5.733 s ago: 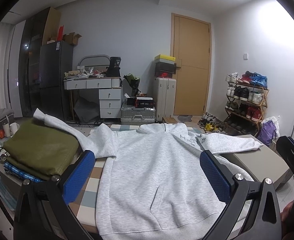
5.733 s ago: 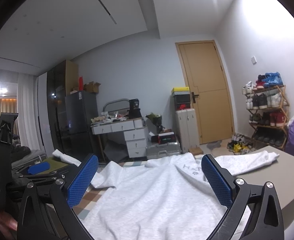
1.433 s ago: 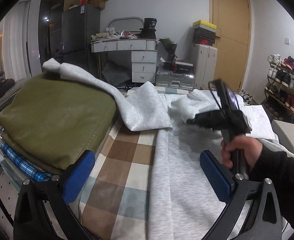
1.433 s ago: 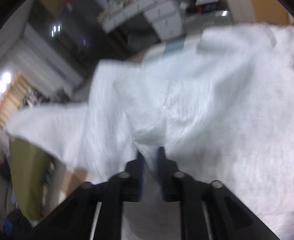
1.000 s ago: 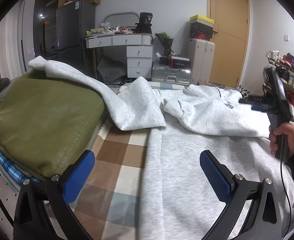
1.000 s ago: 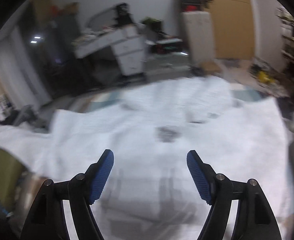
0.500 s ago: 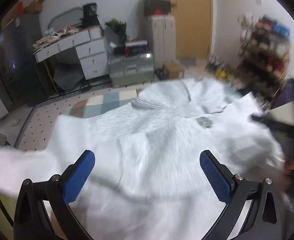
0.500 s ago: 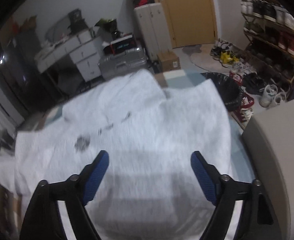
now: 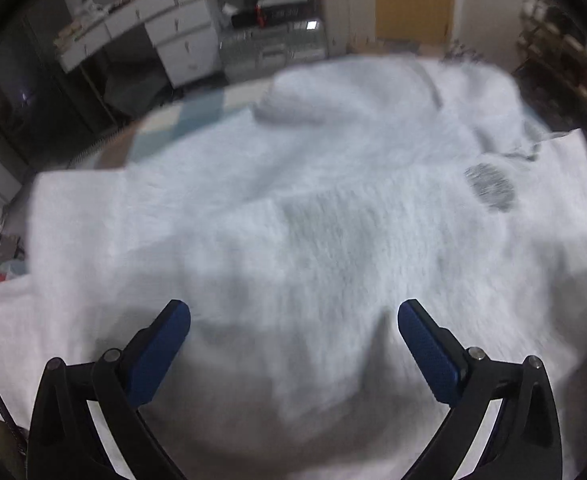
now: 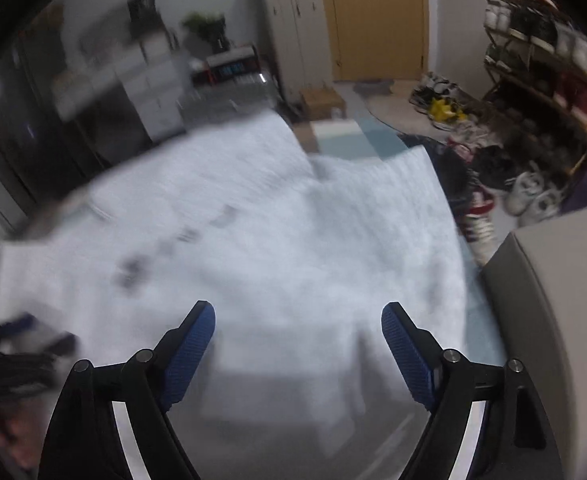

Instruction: Fold large clothes

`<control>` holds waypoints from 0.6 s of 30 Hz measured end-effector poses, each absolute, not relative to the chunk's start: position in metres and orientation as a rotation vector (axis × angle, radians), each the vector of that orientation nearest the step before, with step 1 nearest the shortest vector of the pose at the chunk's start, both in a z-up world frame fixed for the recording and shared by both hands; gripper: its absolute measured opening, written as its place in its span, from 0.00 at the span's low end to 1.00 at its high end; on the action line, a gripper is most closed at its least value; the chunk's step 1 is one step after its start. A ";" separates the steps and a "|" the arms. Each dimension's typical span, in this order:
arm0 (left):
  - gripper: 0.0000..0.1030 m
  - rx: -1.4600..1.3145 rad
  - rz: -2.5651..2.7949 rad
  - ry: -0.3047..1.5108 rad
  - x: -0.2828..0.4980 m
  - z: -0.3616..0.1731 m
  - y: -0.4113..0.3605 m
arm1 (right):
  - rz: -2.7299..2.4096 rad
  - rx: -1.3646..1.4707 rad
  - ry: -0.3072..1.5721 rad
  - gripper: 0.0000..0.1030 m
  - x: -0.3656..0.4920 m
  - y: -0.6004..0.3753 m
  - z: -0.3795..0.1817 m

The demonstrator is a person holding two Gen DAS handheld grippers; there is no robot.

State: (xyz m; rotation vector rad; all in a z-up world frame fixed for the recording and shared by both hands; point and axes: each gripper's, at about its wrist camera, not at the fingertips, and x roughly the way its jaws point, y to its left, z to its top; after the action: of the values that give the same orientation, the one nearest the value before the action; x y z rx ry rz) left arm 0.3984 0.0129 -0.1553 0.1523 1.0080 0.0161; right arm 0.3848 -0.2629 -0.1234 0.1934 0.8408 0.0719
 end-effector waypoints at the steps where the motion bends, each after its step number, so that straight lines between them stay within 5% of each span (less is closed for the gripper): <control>1: 0.98 0.157 -0.007 0.960 0.379 -0.137 0.020 | 0.111 0.239 0.790 0.84 0.368 -0.258 -0.112; 11: 0.99 0.085 0.251 0.497 0.197 0.006 0.175 | 0.425 0.386 0.506 0.94 0.240 -0.170 -0.088; 18: 0.99 -0.177 0.437 0.546 0.167 0.023 0.310 | 0.491 0.362 0.339 1.00 0.212 -0.160 -0.109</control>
State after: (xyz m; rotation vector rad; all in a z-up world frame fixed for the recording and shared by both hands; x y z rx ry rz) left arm 0.1668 0.3099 0.0231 -0.1775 0.5456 0.4365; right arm 0.2124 -0.1601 -0.1085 0.3621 0.3394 0.4909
